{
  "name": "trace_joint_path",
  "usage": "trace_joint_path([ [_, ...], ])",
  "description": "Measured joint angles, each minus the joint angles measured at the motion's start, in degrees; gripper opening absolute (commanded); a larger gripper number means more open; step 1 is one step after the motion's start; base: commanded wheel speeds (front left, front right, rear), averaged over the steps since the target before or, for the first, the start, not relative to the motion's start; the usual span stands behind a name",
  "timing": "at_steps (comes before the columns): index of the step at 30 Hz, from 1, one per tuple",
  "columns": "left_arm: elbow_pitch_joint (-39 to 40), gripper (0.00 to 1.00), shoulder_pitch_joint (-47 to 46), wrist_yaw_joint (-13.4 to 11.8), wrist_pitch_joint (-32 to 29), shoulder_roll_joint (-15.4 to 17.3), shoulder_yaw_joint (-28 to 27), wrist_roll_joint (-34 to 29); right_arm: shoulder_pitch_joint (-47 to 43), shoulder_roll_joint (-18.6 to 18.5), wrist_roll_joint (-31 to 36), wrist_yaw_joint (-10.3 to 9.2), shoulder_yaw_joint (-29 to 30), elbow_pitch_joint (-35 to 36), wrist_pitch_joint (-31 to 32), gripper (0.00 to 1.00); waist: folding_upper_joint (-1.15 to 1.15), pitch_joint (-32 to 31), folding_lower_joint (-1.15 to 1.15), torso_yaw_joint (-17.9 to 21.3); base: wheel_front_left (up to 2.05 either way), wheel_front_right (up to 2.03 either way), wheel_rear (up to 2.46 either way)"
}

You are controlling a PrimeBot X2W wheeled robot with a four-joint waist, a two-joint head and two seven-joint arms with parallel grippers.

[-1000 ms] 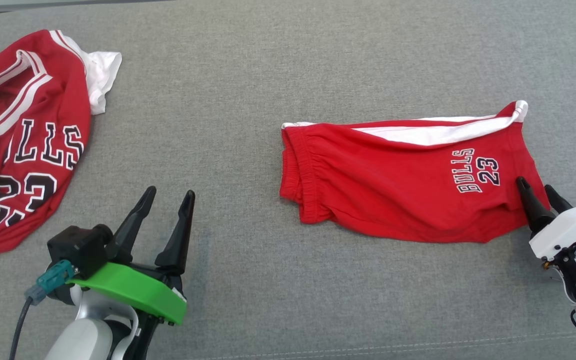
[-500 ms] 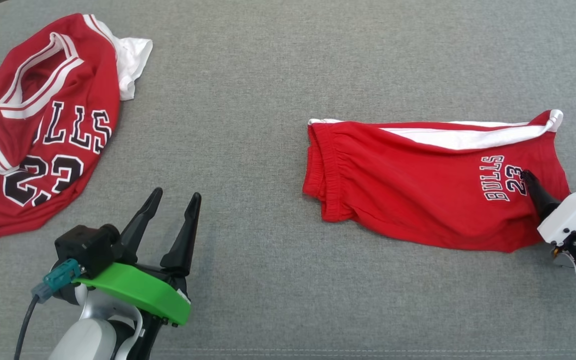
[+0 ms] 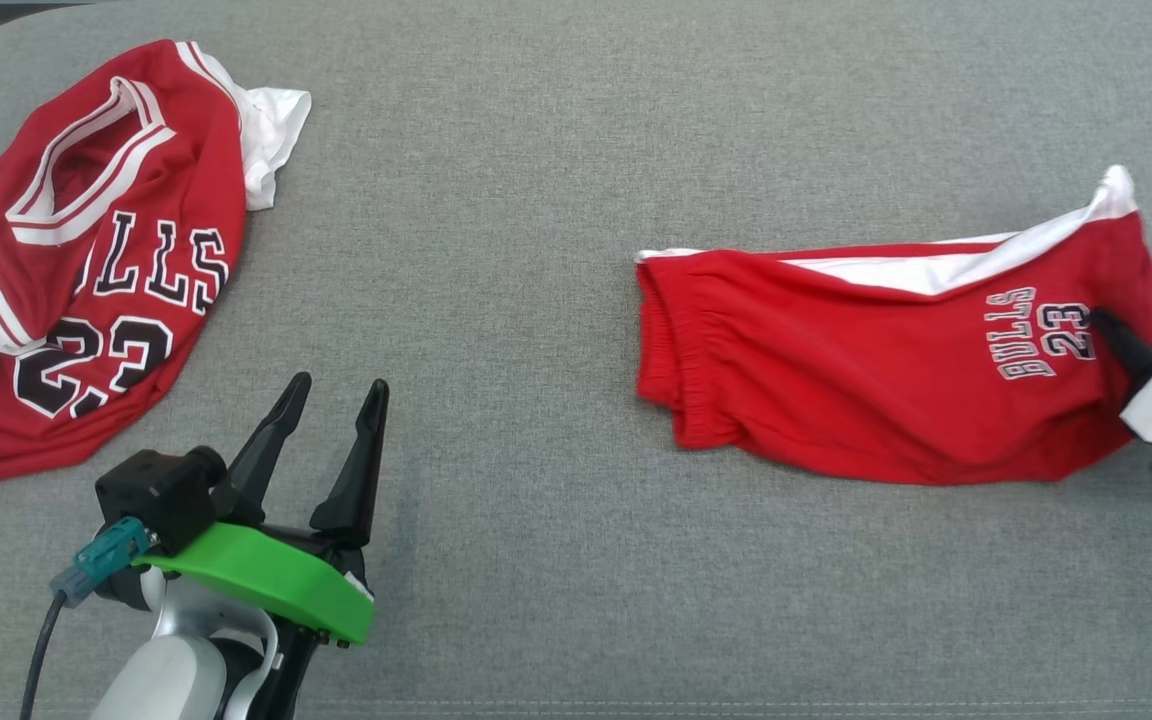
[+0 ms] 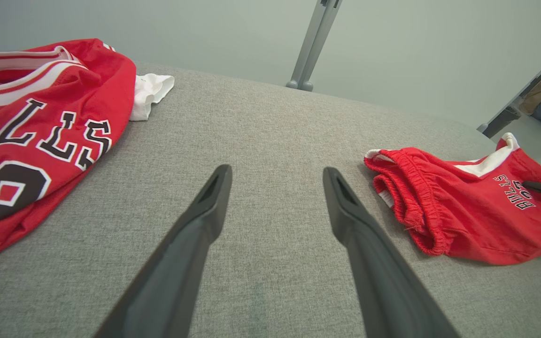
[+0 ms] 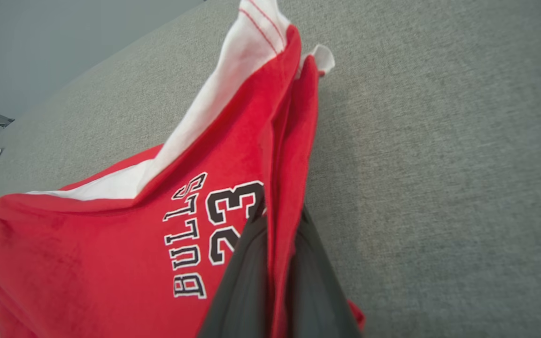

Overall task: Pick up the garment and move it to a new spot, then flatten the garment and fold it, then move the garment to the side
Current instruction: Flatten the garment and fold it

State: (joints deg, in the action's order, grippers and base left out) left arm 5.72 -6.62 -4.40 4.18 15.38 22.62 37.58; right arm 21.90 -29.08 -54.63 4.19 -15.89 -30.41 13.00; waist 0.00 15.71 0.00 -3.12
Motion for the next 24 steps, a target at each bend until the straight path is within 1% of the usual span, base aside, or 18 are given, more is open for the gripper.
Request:
trace_joint_path([
  [2, 0.0, 1.0, 0.0, 0.0, 0.0, -0.2, 0.1, 0.1, 0.0, -1.5, -0.7, -0.01, 1.0, 0.0, 0.8, 0.0, 0.0, -0.1, 0.0, 0.1, 0.0, 0.0, 0.0],
  [6, 0.0, 1.0, 0.0, 0.0, 0.3, -0.3, 0.1, 0.1, -0.1, -4.2, -1.4, -0.76, 3.0, -0.2, 1.6, 0.0, 0.0, -0.2, 0.0, 0.2, 0.0, 0.0, 0.0],
  [8, 0.0, 1.0, 0.0, 0.0, 0.5, -0.3, 0.1, 0.2, -0.1, -5.1, -1.9, -0.75, 4.0, 0.0, 1.7, 0.0, 0.0, -0.2, 0.0, 0.2, 0.0, 0.0, 0.0],
  [10, -0.1, 1.0, 0.0, 0.0, 0.5, -0.4, 0.1, 0.5, -0.1, -5.4, -2.4, -0.62, 4.2, 1.4, 1.9, 0.0, 0.0, -0.3, 0.0, 0.2, 0.0, 0.0, 0.0],
  [12, -0.3, 1.0, 0.0, 0.0, 0.7, -0.5, 0.1, 0.6, 0.0, -5.0, -2.6, 0.03, 4.0, 4.0, 2.0, 0.0, 0.0, -0.4, 0.0, 0.2, 0.0, 0.0, 0.0],
  [15, -0.6, 1.0, 0.1, 0.0, 0.7, -0.5, 0.1, 0.6, 1.3, -4.9, -2.3, 0.94, 1.7, 8.4, 3.1, 0.0, 0.0, -0.5, 0.0, 0.2, 0.0, 0.0, 0.0],
  [18, -0.9, 1.0, 0.1, 0.0, 0.8, -0.7, 0.1, 0.6, 2.8, -4.4, -0.8, 1.78, -2.0, 13.1, 4.9, 0.0, 0.0, -0.7, 0.0, 0.1, 0.0, 0.0, 0.0],
  [21, -1.0, 1.0, 0.1, 0.0, 0.7, -0.9, 0.3, 0.6, 3.7, -2.7, 0.5, 1.93, -6.1, 16.9, 7.0, 0.0, 0.0, -0.8, 0.0, -0.1, 0.0, 0.0, 0.0],
  [24, -1.1, 1.0, 0.1, 0.2, 0.7, -1.4, 1.4, 0.6, 3.6, -1.4, 1.1, 2.31, -9.0, 19.1, 8.7, 0.0, 0.0, -0.8, 0.0, -0.5, 0.0, 0.0, 0.0],
])
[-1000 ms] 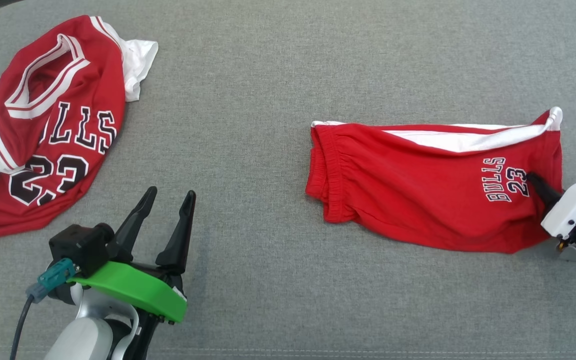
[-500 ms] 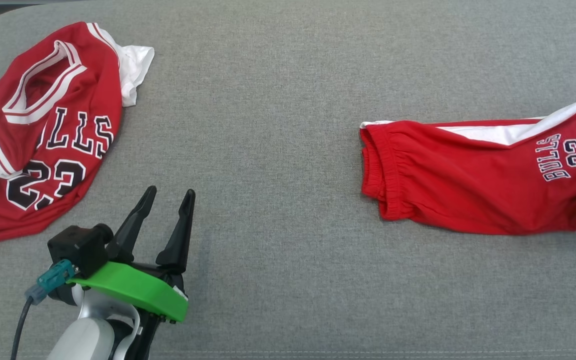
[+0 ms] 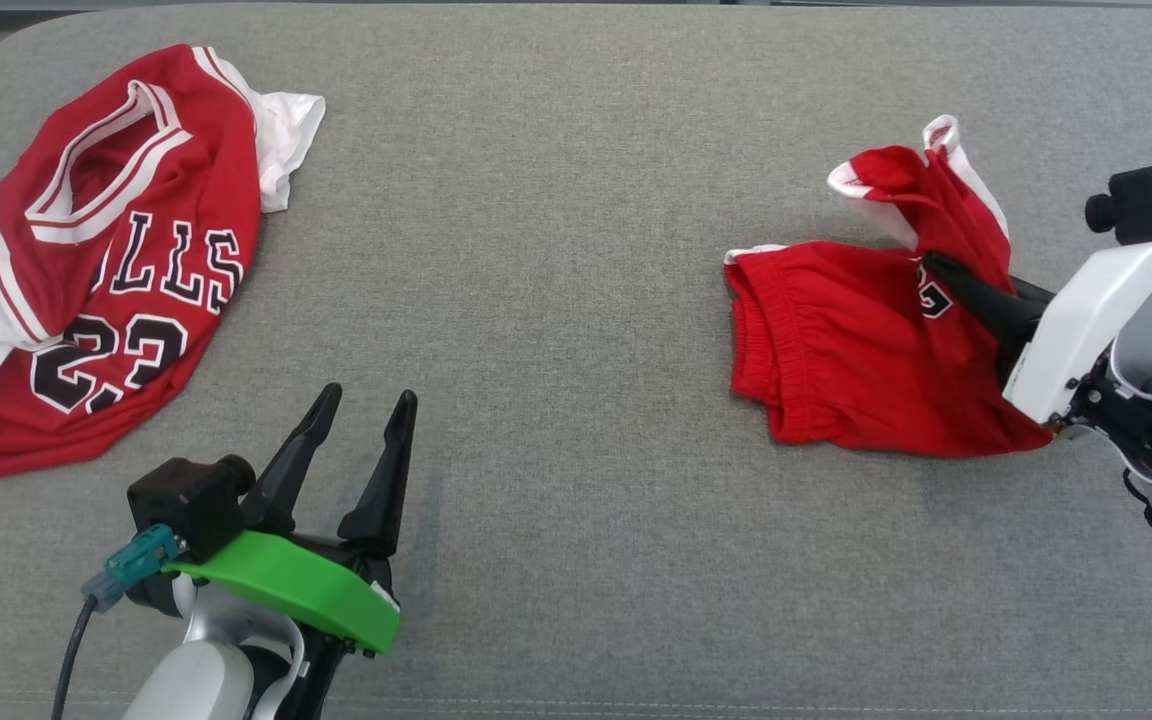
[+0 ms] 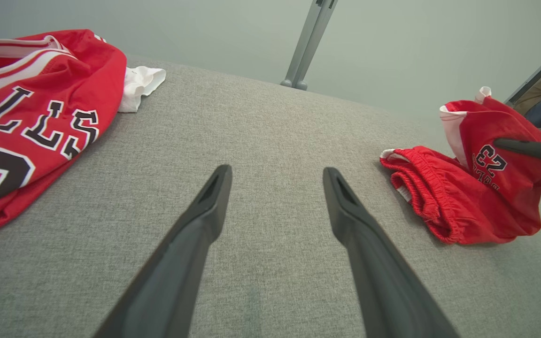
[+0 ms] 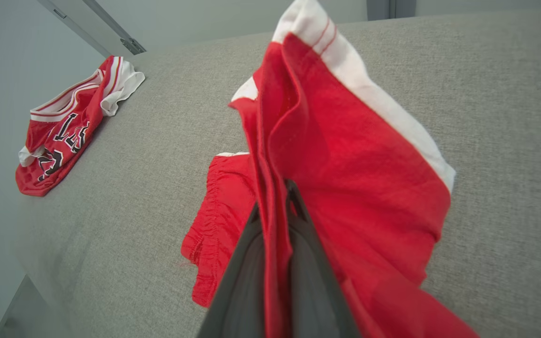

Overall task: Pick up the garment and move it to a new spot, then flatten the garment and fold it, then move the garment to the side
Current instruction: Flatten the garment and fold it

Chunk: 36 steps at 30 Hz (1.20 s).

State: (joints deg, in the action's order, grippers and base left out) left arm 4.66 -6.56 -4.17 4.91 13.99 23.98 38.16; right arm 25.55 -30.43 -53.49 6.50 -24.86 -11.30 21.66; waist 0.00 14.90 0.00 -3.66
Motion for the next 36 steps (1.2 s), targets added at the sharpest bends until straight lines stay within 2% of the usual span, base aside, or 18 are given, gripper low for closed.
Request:
trace_joint_path([
  [6, -0.3, 1.0, 0.0, 0.2, 0.0, -0.3, 0.2, 0.0, -0.3, 2.5, 0.2, 0.0, -3.3, 1.5, 1.7, 0.0, 0.0, 0.1, 0.0, -1.6, 0.0, 0.0, 0.0],
  [16, -0.8, 1.0, 0.0, 0.4, 0.2, -0.4, -0.1, 0.2, -0.3, 4.5, 2.3, -0.1, -6.1, 1.5, 3.1, 0.0, 0.0, -0.1, 0.0, -3.3, 0.0, 0.0, 0.0],
  [19, -0.9, 1.0, 0.0, 0.4, 0.2, -0.4, -0.1, 0.2, -0.3, 5.0, 3.4, -0.62, -6.7, 1.2, 3.1, 0.0, 0.0, -0.2, 0.0, -3.4, 0.0, 0.0, 0.0],
  [23, -1.1, 1.0, 0.0, 0.4, 0.3, -0.4, -0.1, 0.2, -0.2, 5.2, 4.2, -1.65, -6.8, 0.5, 3.1, 0.07, 0.0, -0.2, 0.0, -3.4, 0.0, 0.0, 0.0],
  [25, -1.2, 1.0, 0.0, 0.4, 0.3, -0.4, -0.1, 0.2, -0.2, 5.4, 4.5, -2.0, -6.9, 0.2, 3.1, 0.05, 0.0, -0.2, 0.0, -3.4, 0.0, 0.0, 0.0],
  [26, -1.3, 1.0, 0.0, 0.4, 0.5, -0.4, 0.0, 0.2, -0.1, 5.5, 4.8, -2.08, -7.0, 0.1, 3.1, 0.09, 0.0, -0.2, 0.0, -3.4, 0.0, 0.0, 0.0],
  [27, -1.3, 1.0, 0.0, 0.4, 0.6, -0.4, 0.0, 0.2, -0.1, 5.6, 5.3, -2.14, -7.1, 0.0, 3.1, 0.19, 0.0, -0.2, 0.0, -3.3, 0.0, 0.0, 0.0],
  [28, -1.4, 1.0, 0.0, 0.4, 0.7, -0.4, 0.0, 0.2, 0.1, 5.8, 5.5, -2.23, -7.2, -0.2, 3.1, 0.22, 0.0, -0.1, 0.0, -3.3, 0.0, 0.0, 0.0],
  [29, -1.5, 1.0, 0.0, 0.5, 0.7, -0.4, 0.0, 0.2, 0.3, 6.0, 5.7, -2.58, -7.3, -0.3, 3.1, 0.35, 0.0, -0.1, 0.0, -3.3, 0.0, 0.0, 0.0],
  [30, -1.6, 1.0, 0.0, 0.5, 0.7, -0.4, 0.0, 0.2, 0.4, 6.3, 5.8, -2.64, -7.3, -0.4, 3.0, 0.61, 0.0, -0.1, 0.0, -3.3, 0.0, 0.0, 0.0],
  [31, -1.7, 1.0, 0.0, 0.6, 0.7, -0.3, 0.0, 0.2, 0.6, 6.8, 6.0, -3.02, -7.3, -0.4, 2.8, 0.99, 0.0, -0.1, 0.0, -3.2, 0.0, 0.0, 0.0],
  [36, -1.9, 1.0, 0.0, 0.7, 0.7, -0.3, 0.0, 0.2, 1.4, 8.7, 6.7, -3.09, -7.8, -0.4, 1.6, 1.0, 0.0, -0.1, 0.0, -3.0, 0.0, 0.0, 0.0],
])
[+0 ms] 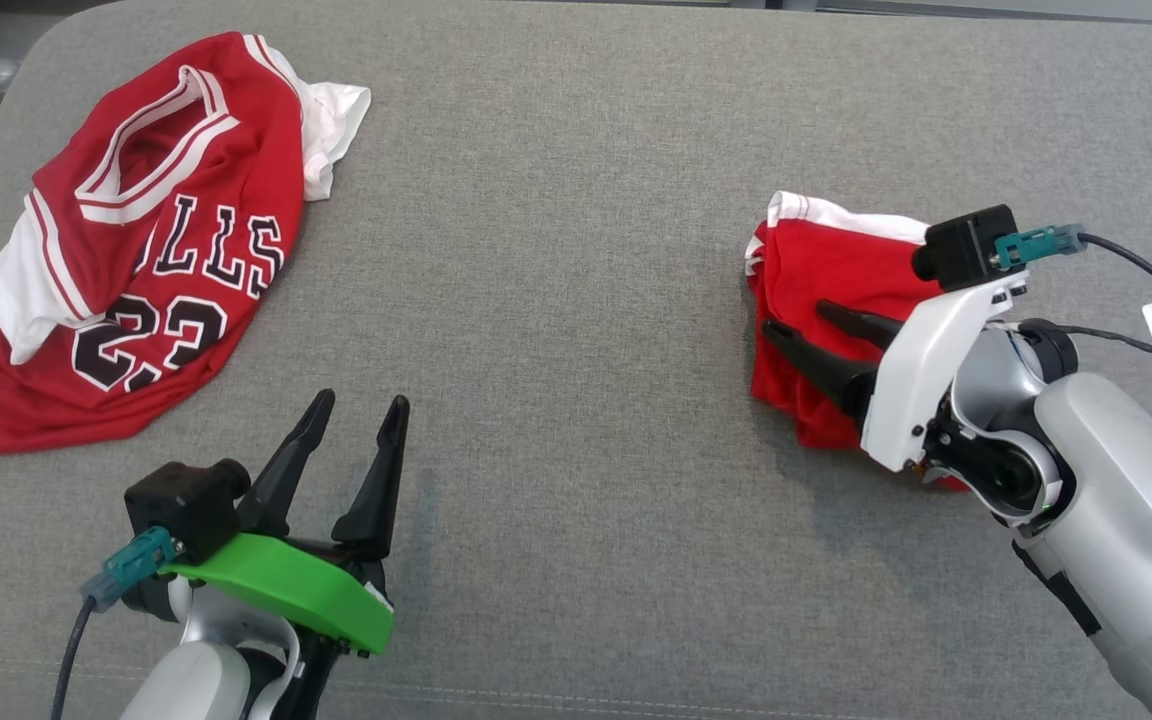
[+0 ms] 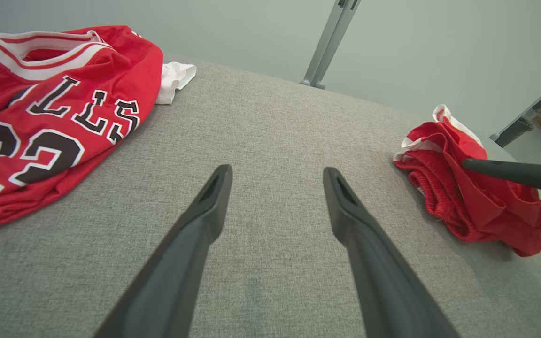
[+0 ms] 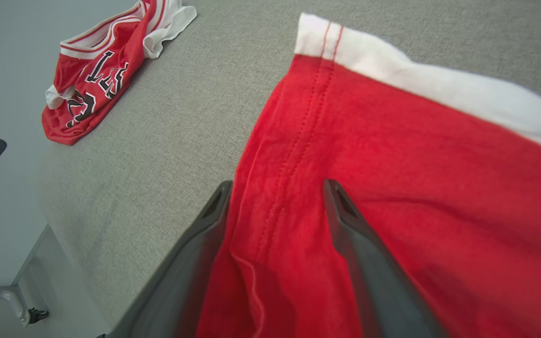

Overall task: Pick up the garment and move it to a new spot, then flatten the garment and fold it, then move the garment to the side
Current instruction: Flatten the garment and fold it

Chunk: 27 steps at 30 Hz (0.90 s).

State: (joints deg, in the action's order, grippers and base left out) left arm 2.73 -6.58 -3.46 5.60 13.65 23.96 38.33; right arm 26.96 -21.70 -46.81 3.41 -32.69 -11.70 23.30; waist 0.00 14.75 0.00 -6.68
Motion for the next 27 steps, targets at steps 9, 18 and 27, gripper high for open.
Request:
trace_joint_path([
  [9, -0.2, 1.0, 0.0, 0.0, 0.1, 0.3, -1.1, 0.0, 0.2, 2.0, 0.1, 0.21, -1.0, 1.0, -2.0, 1.0, 0.0, -0.5, 0.0, 1.1, 0.0, 0.0, 0.0],
  [18, -0.2, 1.0, 0.1, -0.1, 0.6, 1.0, -1.5, 0.0, -0.1, 1.2, -0.4, 0.4, 2.7, 4.4, -6.0, 1.0, 0.0, -1.7, 0.0, 3.3, 0.0, 0.0, 0.0],
  [27, 0.3, 1.0, 0.1, -0.2, 0.8, 1.3, -1.7, 0.0, -7.1, -5.9, -1.5, -3.04, 9.1, 3.3, -8.6, 1.0, 0.0, -2.5, 0.0, 4.4, 0.0, 0.0, 0.0],
])
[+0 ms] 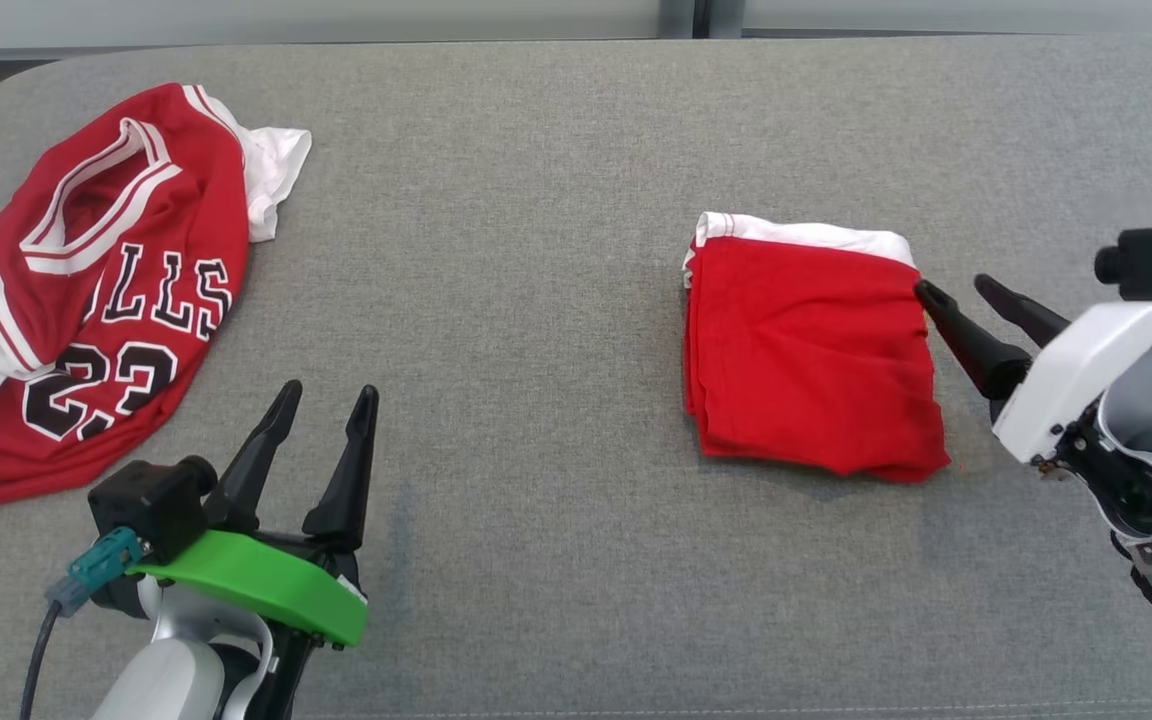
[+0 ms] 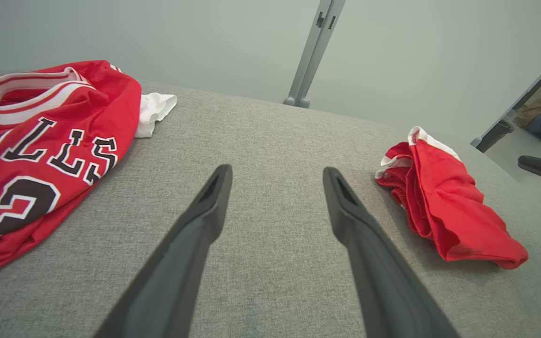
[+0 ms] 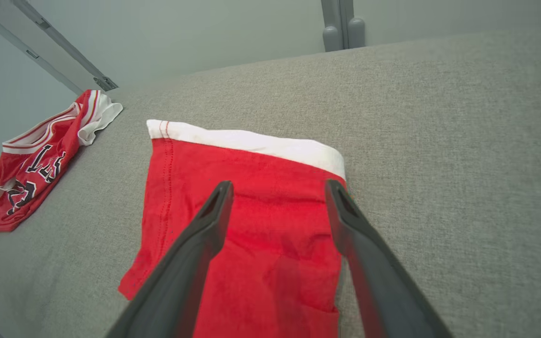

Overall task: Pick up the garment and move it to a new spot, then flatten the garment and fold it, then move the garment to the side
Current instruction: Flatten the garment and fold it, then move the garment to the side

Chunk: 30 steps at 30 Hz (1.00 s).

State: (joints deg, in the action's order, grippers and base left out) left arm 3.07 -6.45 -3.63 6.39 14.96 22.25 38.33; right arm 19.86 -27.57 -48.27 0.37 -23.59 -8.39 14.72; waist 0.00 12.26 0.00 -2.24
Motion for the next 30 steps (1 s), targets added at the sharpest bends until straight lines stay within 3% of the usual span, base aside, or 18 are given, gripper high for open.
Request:
trace_joint_path([
  [7, 1.4, 1.0, 0.1, -0.2, 0.3, 0.1, 0.1, -0.2, -5.9, -2.0, -1.3, -1.43, 2.5, -2.0, -1.5, 1.0, 0.0, 0.2, 0.0, 0.4, 0.0, 0.0, 0.0],
  [14, 3.0, 1.0, 0.1, -0.4, 0.2, 0.2, 0.7, -0.8, -6.7, -1.7, -2.5, -1.54, 3.7, -3.4, -2.6, 1.0, 0.0, 1.8, 0.0, -0.3, 0.0, 0.0, 0.0],
  [30, 3.3, 1.0, -0.1, -0.4, -0.3, -0.1, 1.7, -1.3, -4.4, 0.8, -5.3, -1.3, 3.8, -8.2, -2.4, 1.0, 0.0, 5.0, 0.0, -6.5, 0.0, 0.0, 0.0],
])
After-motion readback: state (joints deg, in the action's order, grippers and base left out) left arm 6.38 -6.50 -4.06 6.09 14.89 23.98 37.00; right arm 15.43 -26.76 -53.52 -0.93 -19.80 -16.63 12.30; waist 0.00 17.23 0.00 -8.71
